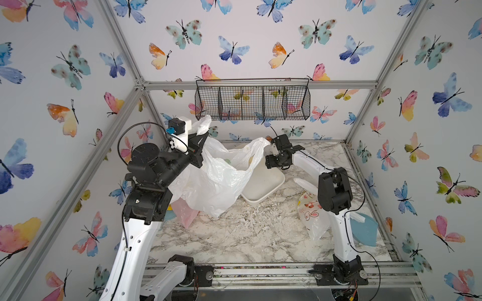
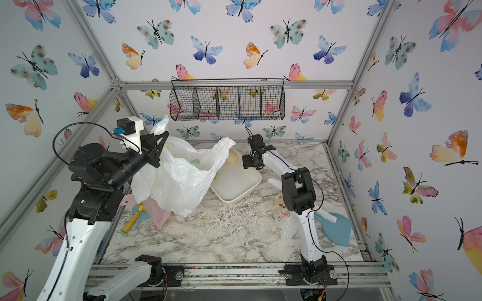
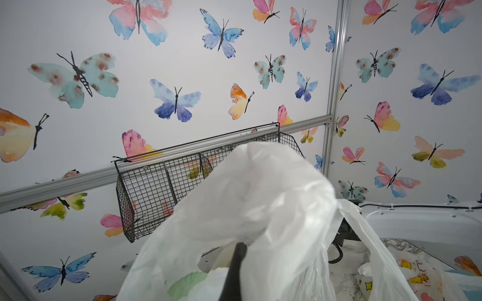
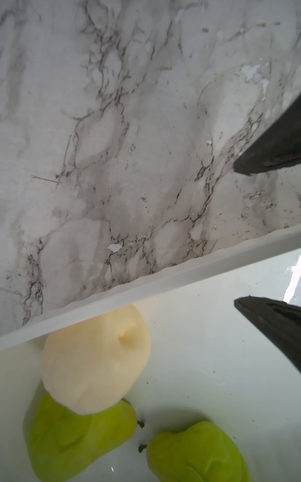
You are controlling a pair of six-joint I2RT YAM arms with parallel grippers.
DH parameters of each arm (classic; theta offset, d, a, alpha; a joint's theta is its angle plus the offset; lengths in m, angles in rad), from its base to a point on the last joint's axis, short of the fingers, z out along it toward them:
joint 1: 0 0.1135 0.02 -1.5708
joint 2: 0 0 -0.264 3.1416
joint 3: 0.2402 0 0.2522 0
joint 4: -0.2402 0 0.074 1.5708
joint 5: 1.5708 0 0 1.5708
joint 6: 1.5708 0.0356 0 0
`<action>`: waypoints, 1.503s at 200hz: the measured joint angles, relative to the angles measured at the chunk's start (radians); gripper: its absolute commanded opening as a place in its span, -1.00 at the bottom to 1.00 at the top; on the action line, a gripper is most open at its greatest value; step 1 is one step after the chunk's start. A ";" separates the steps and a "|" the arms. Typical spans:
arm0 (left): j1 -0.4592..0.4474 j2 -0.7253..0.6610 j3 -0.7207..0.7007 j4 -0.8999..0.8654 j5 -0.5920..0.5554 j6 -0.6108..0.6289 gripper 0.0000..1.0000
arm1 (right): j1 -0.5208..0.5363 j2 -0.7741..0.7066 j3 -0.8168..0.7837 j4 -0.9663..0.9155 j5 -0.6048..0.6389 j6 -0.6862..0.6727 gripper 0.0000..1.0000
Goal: Place the pears into plastic bags & tie knots
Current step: Move the basket to the center of the board, then pick up the pear from the basket.
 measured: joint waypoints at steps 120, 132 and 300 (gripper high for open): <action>-0.006 0.112 -0.082 0.156 0.143 -0.060 -1.00 | -0.183 -0.381 -0.618 0.114 0.123 0.138 -0.48; -0.013 0.146 -0.077 0.169 0.171 -0.067 -1.00 | -0.195 -0.431 -0.659 0.109 0.154 0.138 -0.43; -0.120 0.358 -0.023 -0.023 0.345 0.169 -1.00 | -0.196 -0.087 -0.108 0.095 0.132 0.048 0.73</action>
